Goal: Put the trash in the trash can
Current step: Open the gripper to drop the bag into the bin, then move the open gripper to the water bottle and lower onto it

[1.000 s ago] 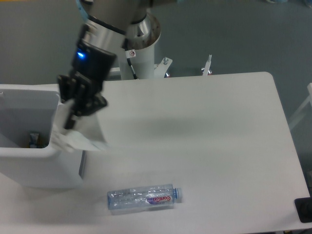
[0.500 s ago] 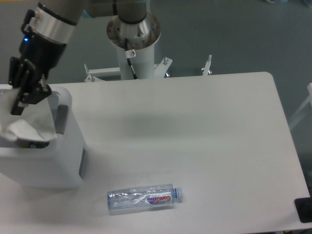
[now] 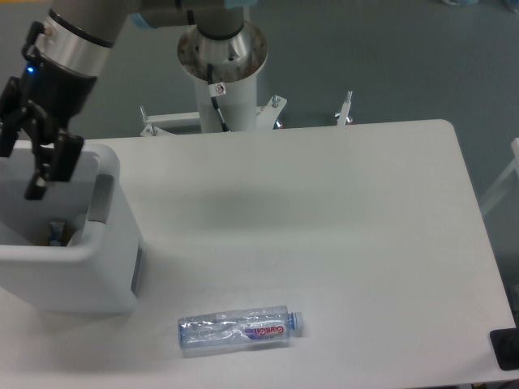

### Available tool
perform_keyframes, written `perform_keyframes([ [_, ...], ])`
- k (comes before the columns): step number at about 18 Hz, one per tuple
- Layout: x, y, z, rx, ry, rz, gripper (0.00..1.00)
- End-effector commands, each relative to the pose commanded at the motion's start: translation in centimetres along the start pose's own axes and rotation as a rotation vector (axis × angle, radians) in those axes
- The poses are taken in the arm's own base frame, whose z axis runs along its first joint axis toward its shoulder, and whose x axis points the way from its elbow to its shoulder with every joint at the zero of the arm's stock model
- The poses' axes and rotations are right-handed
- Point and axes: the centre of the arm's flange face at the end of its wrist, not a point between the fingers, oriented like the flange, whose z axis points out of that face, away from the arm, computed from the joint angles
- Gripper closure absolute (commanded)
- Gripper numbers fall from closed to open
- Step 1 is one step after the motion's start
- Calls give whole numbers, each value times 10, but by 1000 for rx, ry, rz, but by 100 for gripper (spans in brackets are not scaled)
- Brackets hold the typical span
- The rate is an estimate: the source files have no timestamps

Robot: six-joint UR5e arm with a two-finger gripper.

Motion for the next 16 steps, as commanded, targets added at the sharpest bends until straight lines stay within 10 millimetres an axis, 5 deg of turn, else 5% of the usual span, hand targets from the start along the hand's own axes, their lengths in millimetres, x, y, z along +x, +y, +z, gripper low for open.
perform_keyframes([
  [5, -104, 66, -8, -45, -90, -141, 0],
  [8, -149, 100, 23, -85, -74, -153, 0],
  [11, -170, 132, 63, -126, -29, -102, 0],
  [16, -186, 162, 92, -250, -51, -57, 0],
])
